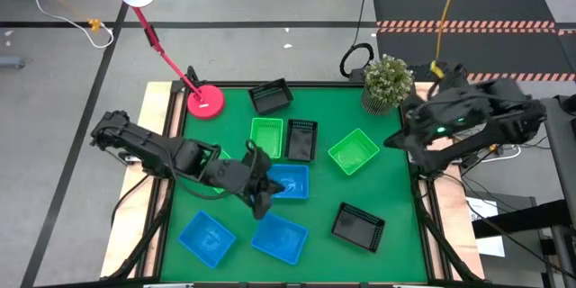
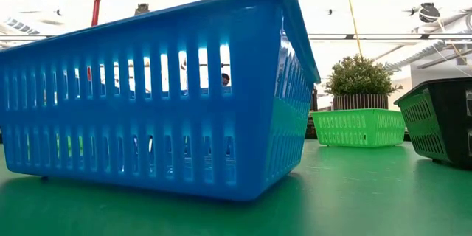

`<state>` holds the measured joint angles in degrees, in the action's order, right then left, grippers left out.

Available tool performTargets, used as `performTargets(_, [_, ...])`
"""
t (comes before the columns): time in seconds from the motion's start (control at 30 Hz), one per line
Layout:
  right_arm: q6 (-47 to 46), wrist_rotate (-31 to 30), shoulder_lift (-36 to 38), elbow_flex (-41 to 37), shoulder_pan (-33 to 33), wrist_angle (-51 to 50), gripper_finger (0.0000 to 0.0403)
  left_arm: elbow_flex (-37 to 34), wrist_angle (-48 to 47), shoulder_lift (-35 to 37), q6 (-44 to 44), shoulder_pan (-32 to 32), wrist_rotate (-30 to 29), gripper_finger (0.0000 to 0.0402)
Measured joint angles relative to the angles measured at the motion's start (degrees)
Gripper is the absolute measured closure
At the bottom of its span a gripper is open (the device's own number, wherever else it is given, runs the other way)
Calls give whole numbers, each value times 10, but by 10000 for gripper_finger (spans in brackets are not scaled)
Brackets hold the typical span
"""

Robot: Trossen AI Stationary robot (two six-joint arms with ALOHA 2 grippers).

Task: Stack baskets by color
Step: Stack the top right green bin on top of the top left green bin

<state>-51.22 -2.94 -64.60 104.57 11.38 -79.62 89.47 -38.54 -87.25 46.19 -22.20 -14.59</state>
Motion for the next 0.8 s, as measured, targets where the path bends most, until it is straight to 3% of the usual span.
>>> performTargets(0.23, [-99,-3,-66,0,22,65,346,1,-164,17,9,0,30,382])
performTargets(0.47, [-230,-27,-141,0,63,112,345,0,-322,40,-15,3,43,398])
performTargets(0.8, [-366,-79,-212,0,96,49,345,0,-379,83,-84,3,11,388])
